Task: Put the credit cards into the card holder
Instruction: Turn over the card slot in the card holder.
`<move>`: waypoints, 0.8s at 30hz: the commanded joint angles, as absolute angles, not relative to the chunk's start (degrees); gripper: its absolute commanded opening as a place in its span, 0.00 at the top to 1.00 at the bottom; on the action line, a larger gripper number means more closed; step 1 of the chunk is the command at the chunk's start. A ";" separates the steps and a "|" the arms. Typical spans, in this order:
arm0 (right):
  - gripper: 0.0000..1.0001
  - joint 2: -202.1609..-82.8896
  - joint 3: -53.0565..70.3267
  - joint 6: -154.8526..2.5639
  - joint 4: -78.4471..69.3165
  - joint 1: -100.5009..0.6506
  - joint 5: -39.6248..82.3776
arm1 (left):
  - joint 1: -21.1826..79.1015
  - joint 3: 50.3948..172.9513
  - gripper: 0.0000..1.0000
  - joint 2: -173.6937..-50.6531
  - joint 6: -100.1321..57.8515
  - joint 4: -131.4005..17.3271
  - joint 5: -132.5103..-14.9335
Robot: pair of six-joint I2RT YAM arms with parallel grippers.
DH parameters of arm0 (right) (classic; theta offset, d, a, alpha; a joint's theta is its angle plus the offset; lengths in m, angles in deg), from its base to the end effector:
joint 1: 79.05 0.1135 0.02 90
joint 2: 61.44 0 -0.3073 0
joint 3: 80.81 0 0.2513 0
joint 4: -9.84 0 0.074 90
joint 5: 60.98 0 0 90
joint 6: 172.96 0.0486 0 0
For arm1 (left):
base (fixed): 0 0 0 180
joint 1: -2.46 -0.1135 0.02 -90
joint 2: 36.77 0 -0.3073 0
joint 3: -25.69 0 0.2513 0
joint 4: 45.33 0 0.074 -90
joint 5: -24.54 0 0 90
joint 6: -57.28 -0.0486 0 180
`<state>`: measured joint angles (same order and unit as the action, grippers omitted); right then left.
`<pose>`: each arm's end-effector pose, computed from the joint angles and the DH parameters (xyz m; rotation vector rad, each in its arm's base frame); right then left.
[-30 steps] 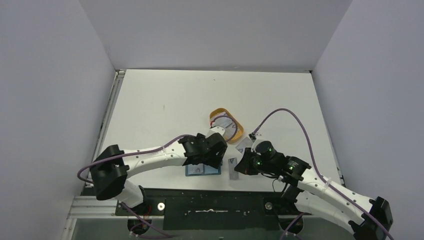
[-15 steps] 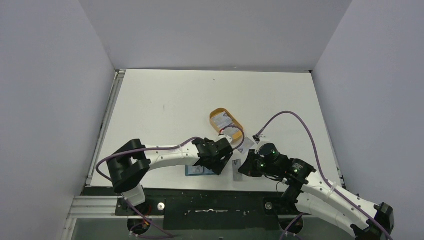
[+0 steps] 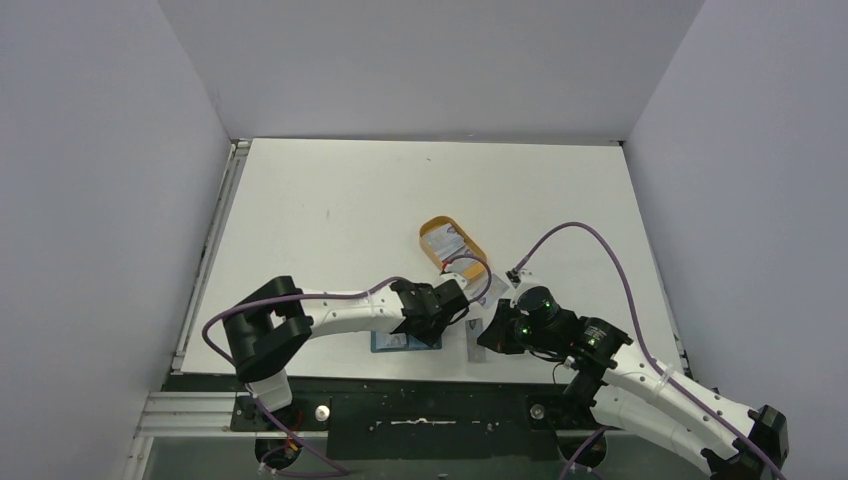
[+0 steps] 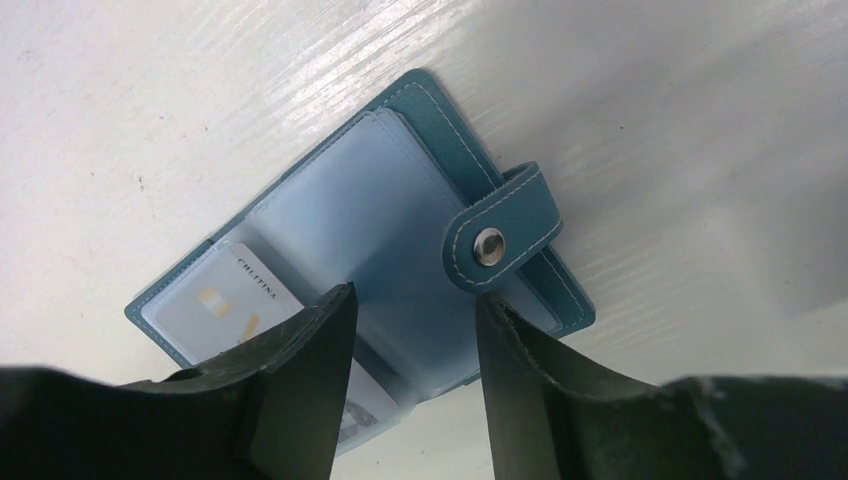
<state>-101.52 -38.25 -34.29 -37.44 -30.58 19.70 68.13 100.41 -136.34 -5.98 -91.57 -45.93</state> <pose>0.0753 0.0969 0.2363 -0.0829 2.5762 0.9429 0.1540 -0.3012 0.1976 0.8178 2.5434 -0.0029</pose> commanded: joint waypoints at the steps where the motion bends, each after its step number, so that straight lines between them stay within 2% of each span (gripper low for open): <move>1: 1.00 -101.70 -37.17 -34.19 -35.01 -30.27 20.10 | 68.08 98.19 0.60 -136.98 -5.70 -89.89 -44.05; 9: 1.00 -105.65 -38.11 -33.37 -29.97 -30.02 16.34 | 67.37 94.88 0.89 -135.20 -4.69 -88.23 -44.16; 11: 1.00 -107.31 -38.35 -33.02 -27.68 -29.57 15.34 | 67.33 94.39 1.00 -134.79 -4.50 -88.04 -43.90; 24: 1.00 -123.00 -36.67 -32.82 -15.50 -28.56 11.41 | 66.62 90.14 1.00 -132.26 -3.70 -85.61 -44.02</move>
<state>-119.33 -38.31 -32.76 -22.23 -28.33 12.99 67.21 92.93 -132.07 -3.70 -83.06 -44.86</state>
